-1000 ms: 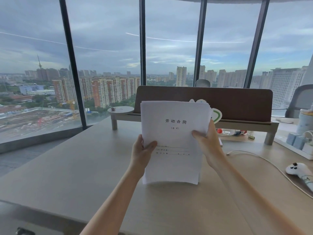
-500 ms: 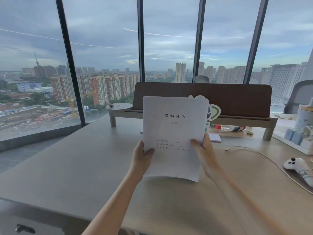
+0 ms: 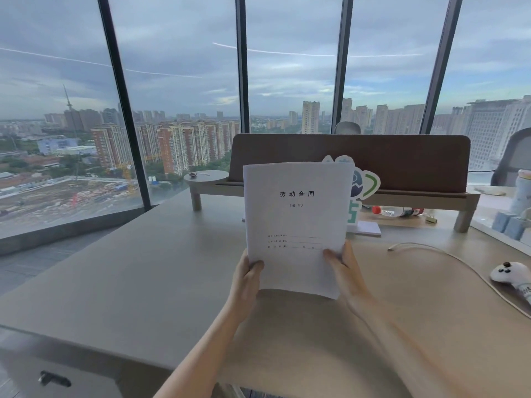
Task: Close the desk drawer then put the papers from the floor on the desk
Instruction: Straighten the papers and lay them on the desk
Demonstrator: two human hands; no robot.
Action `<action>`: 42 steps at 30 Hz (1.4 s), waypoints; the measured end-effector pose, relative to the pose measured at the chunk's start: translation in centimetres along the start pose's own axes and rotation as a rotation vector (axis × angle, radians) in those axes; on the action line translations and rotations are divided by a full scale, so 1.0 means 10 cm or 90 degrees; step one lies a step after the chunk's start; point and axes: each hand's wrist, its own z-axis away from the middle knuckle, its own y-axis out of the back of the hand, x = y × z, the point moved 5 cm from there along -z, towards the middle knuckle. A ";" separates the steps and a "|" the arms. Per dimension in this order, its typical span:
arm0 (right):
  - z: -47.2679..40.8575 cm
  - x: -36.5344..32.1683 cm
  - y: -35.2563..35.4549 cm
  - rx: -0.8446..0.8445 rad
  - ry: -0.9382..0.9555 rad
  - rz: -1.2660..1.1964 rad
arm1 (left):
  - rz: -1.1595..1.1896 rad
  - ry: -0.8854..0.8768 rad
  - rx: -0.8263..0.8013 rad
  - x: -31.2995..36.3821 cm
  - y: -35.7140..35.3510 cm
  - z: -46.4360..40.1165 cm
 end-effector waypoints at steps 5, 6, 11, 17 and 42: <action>-0.05 -0.03 -0.02 0.002 -0.008 0.017 | -0.001 0.023 0.043 0.01 0.04 -0.05; -0.05 -0.05 -0.03 -0.003 -0.007 0.026 | 0.001 0.029 0.059 0.02 0.06 -0.05; -0.13 -0.19 -0.21 -0.044 -0.002 0.052 | -0.013 0.075 0.160 0.08 0.28 -0.11; -0.36 -0.19 -0.78 -0.092 -0.074 0.020 | -0.042 0.097 0.291 0.08 0.80 -0.27; -1.72 0.55 -3.26 -0.254 -0.184 0.241 | -0.549 0.274 0.282 -0.47 2.97 -1.92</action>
